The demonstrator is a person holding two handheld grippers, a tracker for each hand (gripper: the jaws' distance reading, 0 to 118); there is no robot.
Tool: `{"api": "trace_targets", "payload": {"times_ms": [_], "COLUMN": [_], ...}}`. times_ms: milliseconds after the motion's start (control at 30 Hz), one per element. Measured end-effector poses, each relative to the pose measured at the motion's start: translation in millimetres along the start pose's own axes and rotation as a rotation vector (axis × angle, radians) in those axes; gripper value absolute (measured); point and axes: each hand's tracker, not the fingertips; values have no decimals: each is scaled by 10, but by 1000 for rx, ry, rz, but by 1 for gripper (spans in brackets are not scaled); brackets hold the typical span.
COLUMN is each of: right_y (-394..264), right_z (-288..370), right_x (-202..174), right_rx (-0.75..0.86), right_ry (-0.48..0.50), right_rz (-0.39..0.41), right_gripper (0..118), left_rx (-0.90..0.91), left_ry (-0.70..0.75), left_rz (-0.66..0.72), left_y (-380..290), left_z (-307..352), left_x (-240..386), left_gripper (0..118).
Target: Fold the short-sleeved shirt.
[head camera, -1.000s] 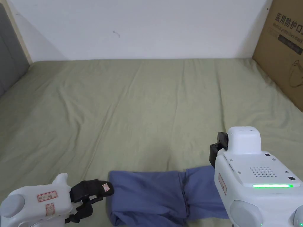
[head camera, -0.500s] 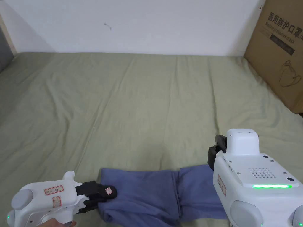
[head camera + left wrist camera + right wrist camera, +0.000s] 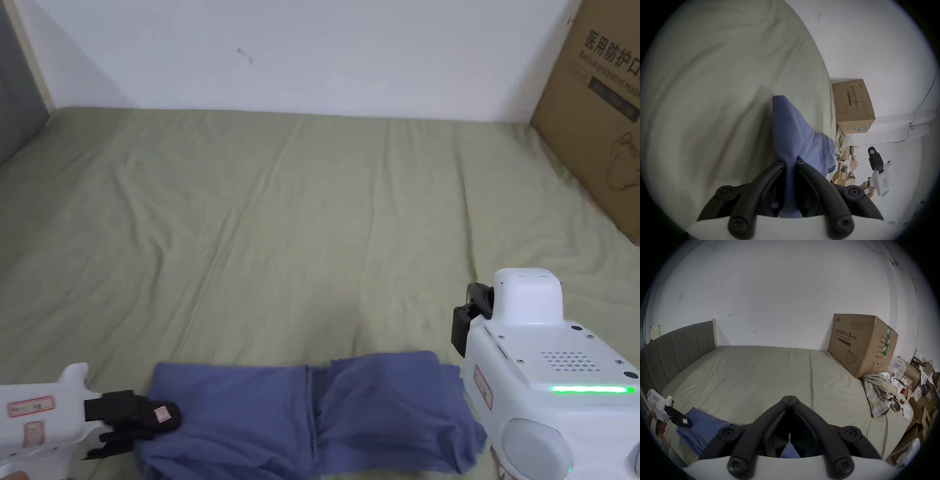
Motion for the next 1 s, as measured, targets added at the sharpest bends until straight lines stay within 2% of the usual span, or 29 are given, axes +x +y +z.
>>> {"api": "trace_targets", "payload": {"times_ms": [233,367,467,667,733,867,900,933,967,1000], "right_y": [-43,-55,-68,-115,-140,-232,-261,-285,-309,-328], "right_z": [6,32,67,150,163,207,213,215,210,201], "right_x": [-12,58,154,440,550,769,832,885,941,995], "right_rx": [-8,-6,0,15,8,-8,-14,-22,-34,-45], "right_ry": [17,23,19,-17,-30,-67,-78,-88,-100,-104], "right_rz": [-6,-19,-31,-74,-97,-117,-130,-145,-164,-180], "right_gripper": [1,1,1,1,1,1,1,1,1,1], "left_rx": [49,95,115,19,-58,-166,-173,-187,-227,-265], "left_ry": [78,199,183,169,98,117,105,83,34,13], "left_rz": [-4,-113,-172,-402,-413,-472,-465,-471,-460,-427], "left_y": [-55,-162,-253,-640,-743,-884,-906,-914,-948,-954], "left_z": [229,190,76,-602,-952,-1702,-1855,-1960,-2065,-2129], "left_x": [259,920,1465,2400,2552,2681,2676,2659,2668,2657], "left_gripper": [5,5,5,5,5,7,18,37,60,88]}}
